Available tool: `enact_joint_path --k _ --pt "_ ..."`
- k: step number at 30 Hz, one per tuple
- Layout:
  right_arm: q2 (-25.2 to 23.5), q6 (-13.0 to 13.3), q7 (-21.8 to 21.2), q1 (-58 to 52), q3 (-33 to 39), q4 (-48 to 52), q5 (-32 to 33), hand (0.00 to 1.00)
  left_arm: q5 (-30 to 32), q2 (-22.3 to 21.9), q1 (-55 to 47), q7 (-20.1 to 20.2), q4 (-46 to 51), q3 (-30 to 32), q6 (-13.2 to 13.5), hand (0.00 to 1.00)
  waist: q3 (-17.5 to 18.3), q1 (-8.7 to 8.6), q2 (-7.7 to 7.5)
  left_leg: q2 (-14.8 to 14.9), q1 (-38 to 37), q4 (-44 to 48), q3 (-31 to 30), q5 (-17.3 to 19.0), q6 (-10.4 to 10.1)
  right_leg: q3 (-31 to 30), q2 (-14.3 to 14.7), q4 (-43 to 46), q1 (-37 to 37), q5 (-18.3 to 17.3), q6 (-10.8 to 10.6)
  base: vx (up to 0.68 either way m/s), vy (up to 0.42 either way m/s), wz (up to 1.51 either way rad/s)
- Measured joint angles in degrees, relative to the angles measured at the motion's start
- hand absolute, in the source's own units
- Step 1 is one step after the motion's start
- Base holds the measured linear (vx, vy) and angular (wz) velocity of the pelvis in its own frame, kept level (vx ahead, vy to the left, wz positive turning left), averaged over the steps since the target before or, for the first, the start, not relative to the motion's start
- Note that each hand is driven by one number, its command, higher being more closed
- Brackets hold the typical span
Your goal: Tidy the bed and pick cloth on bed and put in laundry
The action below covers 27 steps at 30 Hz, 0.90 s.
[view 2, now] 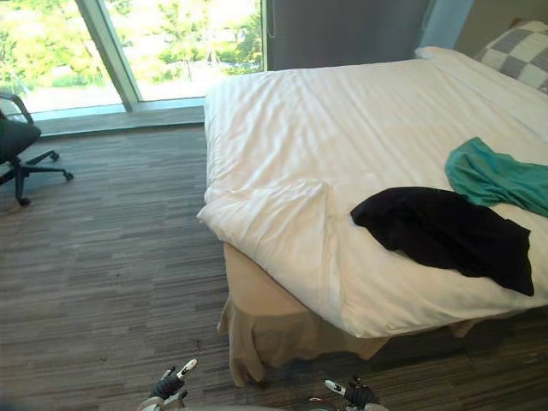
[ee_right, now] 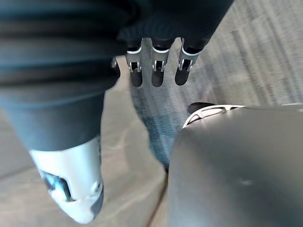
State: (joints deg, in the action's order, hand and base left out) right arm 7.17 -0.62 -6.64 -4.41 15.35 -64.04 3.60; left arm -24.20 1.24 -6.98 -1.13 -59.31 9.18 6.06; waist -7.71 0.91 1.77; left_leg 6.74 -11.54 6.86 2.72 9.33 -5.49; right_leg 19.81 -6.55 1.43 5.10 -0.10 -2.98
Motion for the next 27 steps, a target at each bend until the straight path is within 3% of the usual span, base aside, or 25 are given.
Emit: enact_joint_path --k 5,6,9,13,15,18,20,23,27 --pt "-0.8 -2.9 -2.3 0.0 1.9 -0.5 0.7 0.00 -8.7 1.3 -1.0 -4.9 -0.5 0.4 3.6 0.00 -0.2 -0.29 -1.11 -0.8 0.7 -2.3 0.5 -0.2 0.2 0.1 0.5 -6.0 1.1 4.3 -0.3 -0.12 0.029 0.06" --pt "-0.7 -3.7 -3.1 0.0 2.6 -0.5 1.6 0.00 -9.0 1.8 -0.9 -6.7 0.3 2.1 5.6 0.00 -0.4 -0.39 -0.92 -0.6 0.6 -4.0 1.8 -0.1 0.3 0.4 0.6 -7.0 0.9 5.3 -0.1 -0.16 0.035 0.12" --pt "-0.7 -5.7 -4.9 -0.1 3.5 -0.4 2.2 0.00 -8.5 3.6 -0.9 -10.7 6.3 6.3 9.0 0.00 -0.9 -0.07 -1.26 -0.6 0.8 -4.9 2.7 -0.3 0.8 0.2 0.7 -7.3 0.2 5.9 -0.2 -0.17 0.002 -0.04" --pt "0.0 -7.9 -7.7 0.2 4.0 1.9 3.8 0.00 -3.0 9.0 1.1 -17.2 17.3 10.9 16.7 0.00 -1.0 -0.59 -0.69 0.3 1.9 -4.9 5.0 0.2 0.9 -1.4 1.7 -7.3 -2.0 5.8 -0.2 -0.10 -0.025 -0.25" --pt "0.6 -8.7 -8.3 0.3 4.4 2.0 4.2 0.00 0.4 11.5 3.4 -19.6 20.4 11.4 18.7 0.00 -1.0 -0.68 -0.20 0.9 2.7 -5.1 5.1 0.2 0.8 -1.7 2.3 -7.0 -2.8 6.2 0.4 -0.01 -0.049 -0.07" --pt "2.0 -10.2 -8.7 -0.1 6.6 2.1 4.6 0.00 8.3 15.5 8.6 -24.2 26.8 10.5 19.2 0.00 -0.5 -1.67 0.71 1.6 2.5 -5.8 5.0 -0.2 0.3 -1.9 3.4 -7.3 -3.1 5.7 1.4 0.06 -0.031 -0.03" --pt "3.3 -10.3 -8.9 0.0 7.7 2.9 4.8 0.00 13.4 19.4 13.8 -25.5 29.9 7.7 17.6 0.00 0.0 -1.74 2.46 2.6 2.6 -6.2 5.5 -0.3 0.0 -2.7 4.7 -7.3 -3.9 5.3 2.1 0.08 -0.031 -0.22" --pt "3.2 -10.6 -8.4 0.2 9.1 3.0 5.3 0.00 18.4 23.9 19.4 -25.2 30.5 4.9 16.5 0.00 0.9 -2.72 3.77 3.6 2.3 -6.8 5.8 -1.3 -1.1 -3.4 6.0 -6.9 -4.2 5.1 2.7 0.16 -0.004 -0.12" --pt "2.9 -11.7 -7.1 0.5 11.2 2.9 5.3 0.00 20.7 29.3 25.2 -20.6 27.6 4.2 17.0 0.00 0.9 -3.53 3.69 3.5 0.6 -6.9 8.0 -1.9 -1.9 -5.1 6.5 -6.9 -3.6 5.4 3.5 0.16 0.046 -0.22"
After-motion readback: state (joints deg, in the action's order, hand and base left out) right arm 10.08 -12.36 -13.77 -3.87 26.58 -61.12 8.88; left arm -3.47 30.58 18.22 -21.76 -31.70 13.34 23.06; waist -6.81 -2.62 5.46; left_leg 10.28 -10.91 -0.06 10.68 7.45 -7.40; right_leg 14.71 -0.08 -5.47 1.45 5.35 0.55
